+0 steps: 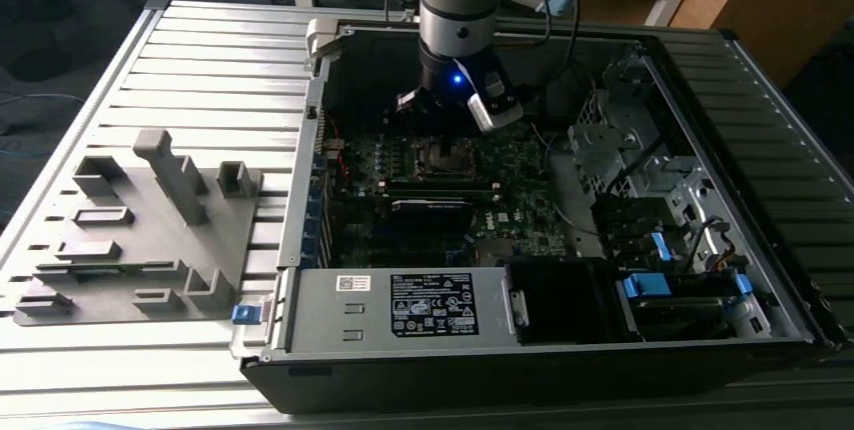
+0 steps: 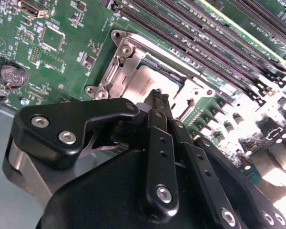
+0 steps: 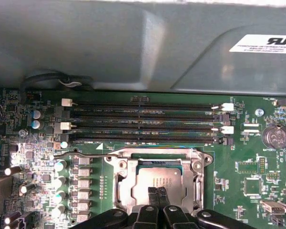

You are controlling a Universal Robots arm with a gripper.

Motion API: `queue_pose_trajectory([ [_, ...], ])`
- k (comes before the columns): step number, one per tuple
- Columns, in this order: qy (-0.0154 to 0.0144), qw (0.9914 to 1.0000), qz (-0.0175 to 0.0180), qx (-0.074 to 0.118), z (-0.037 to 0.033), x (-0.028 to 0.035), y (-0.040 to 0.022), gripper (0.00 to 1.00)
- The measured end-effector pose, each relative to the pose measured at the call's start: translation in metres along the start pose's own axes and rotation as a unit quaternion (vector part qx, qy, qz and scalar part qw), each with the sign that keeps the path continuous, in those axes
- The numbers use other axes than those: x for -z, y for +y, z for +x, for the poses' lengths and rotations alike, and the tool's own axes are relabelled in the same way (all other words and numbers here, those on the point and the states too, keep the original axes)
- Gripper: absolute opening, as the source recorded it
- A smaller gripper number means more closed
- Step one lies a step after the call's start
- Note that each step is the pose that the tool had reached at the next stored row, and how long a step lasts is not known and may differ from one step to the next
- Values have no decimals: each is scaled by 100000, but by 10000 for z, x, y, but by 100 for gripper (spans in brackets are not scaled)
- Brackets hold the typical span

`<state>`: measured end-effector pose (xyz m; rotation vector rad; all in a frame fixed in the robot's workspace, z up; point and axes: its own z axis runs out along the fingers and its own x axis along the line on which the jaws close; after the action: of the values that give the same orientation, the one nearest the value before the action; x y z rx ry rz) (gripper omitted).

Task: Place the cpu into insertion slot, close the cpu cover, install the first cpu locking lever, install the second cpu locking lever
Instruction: 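Install the first cpu locking lever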

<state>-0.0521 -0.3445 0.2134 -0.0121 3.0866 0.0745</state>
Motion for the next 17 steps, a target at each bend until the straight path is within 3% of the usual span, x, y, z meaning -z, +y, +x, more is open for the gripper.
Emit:
queue_pose_trajectory([
  [6, -8, 100000, -14, 0, -3, 55, 3, 11],
  [15, -8, 100000, -16, 1, -11, 203, 10, 11],
  [17, -12, 100000, -21, 1, -12, 206, 10, 11],
])
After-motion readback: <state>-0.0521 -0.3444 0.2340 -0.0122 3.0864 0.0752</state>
